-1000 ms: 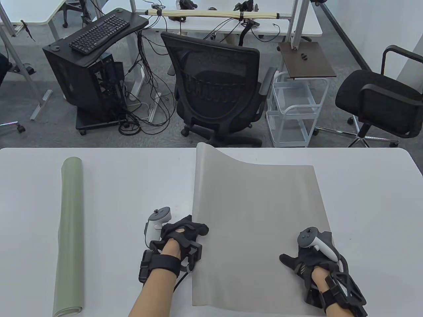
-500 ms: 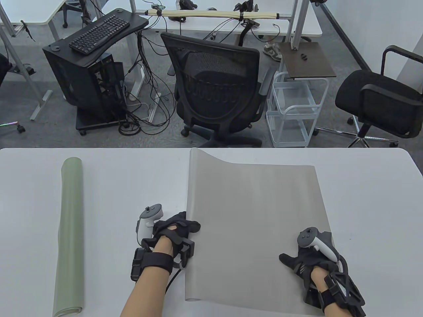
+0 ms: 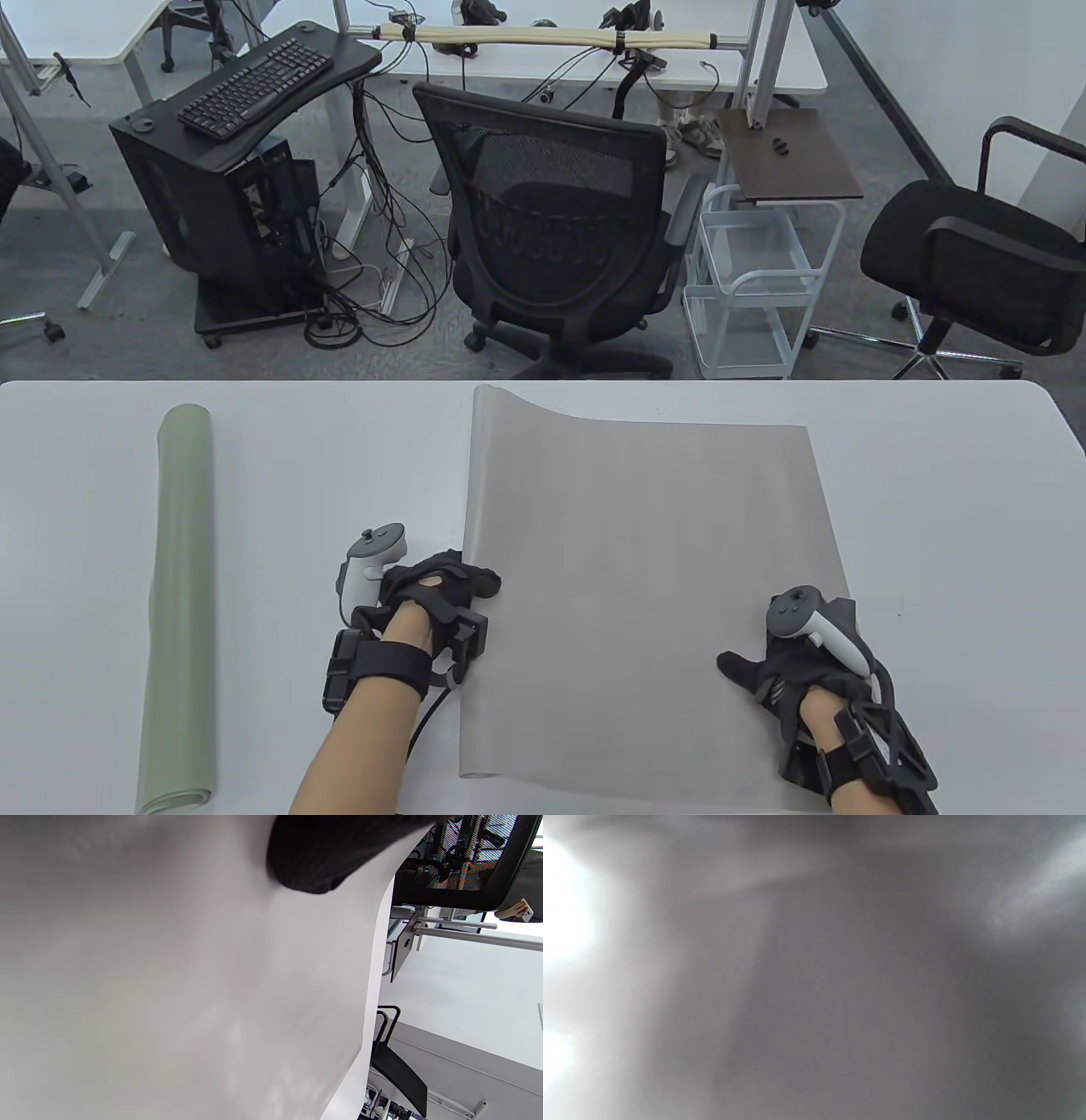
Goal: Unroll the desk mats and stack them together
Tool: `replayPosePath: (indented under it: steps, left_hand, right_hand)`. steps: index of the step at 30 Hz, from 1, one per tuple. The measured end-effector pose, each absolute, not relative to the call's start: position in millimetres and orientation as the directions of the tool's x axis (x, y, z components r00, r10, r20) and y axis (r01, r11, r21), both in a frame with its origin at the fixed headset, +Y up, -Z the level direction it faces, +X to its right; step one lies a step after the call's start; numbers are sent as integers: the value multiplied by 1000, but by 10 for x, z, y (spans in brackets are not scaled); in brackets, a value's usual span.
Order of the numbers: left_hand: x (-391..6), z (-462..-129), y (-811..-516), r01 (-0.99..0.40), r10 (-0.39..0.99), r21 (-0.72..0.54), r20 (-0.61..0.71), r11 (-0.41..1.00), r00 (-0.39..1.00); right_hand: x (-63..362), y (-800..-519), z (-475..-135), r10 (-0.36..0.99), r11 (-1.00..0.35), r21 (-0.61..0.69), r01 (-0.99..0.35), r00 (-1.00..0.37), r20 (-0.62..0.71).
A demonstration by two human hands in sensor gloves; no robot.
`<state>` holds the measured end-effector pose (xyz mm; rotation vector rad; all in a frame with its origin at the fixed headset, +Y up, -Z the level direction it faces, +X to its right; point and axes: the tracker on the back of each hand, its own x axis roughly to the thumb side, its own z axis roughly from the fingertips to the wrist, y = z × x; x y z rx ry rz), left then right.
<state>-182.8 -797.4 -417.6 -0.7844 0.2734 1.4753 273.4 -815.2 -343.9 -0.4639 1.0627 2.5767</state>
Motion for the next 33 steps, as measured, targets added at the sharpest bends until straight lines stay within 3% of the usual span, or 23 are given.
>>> replayPosePath:
  steps: [33]
  left_hand:
    - [-2103,-4156,-7985,-964,775,-256,-623,-73,107]
  right_hand:
    - [2822,-8163,-3444,199,-685,592,-425,-890,-410]
